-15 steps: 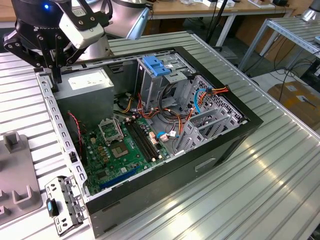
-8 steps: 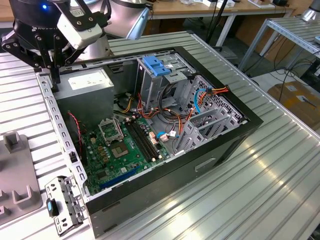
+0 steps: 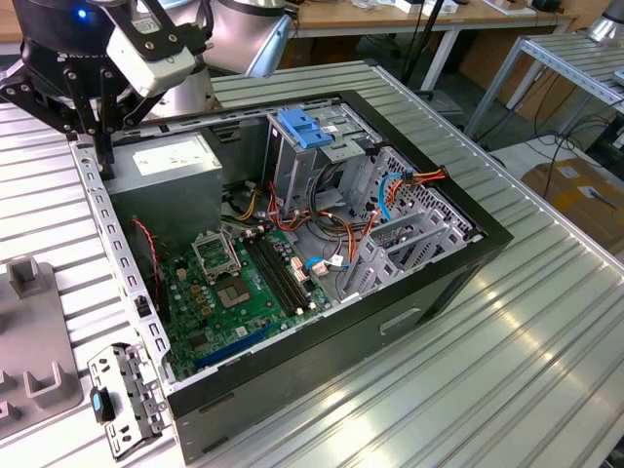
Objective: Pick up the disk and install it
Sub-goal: 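Reach for the disk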
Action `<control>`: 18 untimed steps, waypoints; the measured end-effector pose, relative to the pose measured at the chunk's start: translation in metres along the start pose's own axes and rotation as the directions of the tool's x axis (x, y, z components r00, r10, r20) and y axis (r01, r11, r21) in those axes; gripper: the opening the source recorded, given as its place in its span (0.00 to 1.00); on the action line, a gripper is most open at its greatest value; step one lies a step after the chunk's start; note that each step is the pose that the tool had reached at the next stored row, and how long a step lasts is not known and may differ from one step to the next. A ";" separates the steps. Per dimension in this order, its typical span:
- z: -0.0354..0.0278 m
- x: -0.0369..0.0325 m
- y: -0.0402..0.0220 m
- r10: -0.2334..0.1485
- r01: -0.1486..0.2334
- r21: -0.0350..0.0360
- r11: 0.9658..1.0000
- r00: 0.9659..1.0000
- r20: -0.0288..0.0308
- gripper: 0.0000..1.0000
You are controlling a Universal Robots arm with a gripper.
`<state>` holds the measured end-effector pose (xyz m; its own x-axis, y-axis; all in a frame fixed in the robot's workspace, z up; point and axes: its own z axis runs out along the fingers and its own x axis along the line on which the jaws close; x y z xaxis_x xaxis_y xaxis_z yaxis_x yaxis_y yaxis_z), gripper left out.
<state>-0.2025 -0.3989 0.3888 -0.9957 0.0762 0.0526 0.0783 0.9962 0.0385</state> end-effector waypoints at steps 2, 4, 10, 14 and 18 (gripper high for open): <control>0.0001 0.0007 -0.0001 0.000 0.000 0.000 1.000 1.000 -0.001 0.11; 0.0002 0.0015 -0.0001 0.000 0.000 0.000 1.000 1.000 -0.002 0.11; 0.0004 0.0038 -0.0003 0.000 0.000 0.000 1.000 1.000 -0.004 0.11; 0.0006 0.0054 -0.0004 0.000 0.000 0.001 1.000 1.000 -0.006 0.11; 0.0008 0.0069 -0.0006 0.000 0.000 0.001 1.000 1.000 -0.008 0.11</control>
<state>-0.2095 -0.3989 0.3884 -0.9953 0.0762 0.0602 0.0786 0.9962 0.0378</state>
